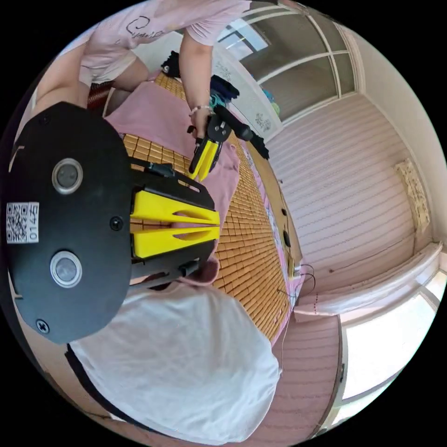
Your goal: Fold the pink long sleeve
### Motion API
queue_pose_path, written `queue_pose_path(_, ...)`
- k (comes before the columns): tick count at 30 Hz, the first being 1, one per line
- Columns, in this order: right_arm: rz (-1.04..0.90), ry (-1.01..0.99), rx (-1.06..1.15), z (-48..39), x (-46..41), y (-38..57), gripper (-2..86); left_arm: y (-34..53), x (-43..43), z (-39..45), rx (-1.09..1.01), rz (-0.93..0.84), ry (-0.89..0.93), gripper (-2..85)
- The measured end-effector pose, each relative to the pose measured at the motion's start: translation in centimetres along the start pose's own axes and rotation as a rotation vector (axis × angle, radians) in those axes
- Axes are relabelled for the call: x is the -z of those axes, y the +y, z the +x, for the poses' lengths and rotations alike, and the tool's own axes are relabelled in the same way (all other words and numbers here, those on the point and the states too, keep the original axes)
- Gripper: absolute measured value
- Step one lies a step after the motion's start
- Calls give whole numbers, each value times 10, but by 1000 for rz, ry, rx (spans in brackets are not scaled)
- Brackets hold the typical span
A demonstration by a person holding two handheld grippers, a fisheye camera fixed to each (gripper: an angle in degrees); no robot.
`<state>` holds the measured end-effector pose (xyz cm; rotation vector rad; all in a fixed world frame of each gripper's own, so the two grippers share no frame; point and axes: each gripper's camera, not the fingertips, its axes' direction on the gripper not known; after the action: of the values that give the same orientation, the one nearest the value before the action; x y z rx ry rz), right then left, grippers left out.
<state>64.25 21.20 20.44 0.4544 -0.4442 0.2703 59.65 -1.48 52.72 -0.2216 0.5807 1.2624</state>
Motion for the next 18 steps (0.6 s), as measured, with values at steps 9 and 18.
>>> queue_pose_path(9, -164, 703, -252, 15, -65, 5, -5, -1, -8, 4, -81, -57, -32, 63)
queue_pose_path(18, -16, 713, -244, -6, -59, 17, -2, 6, 13, -11, -84, -57, -4, 71)
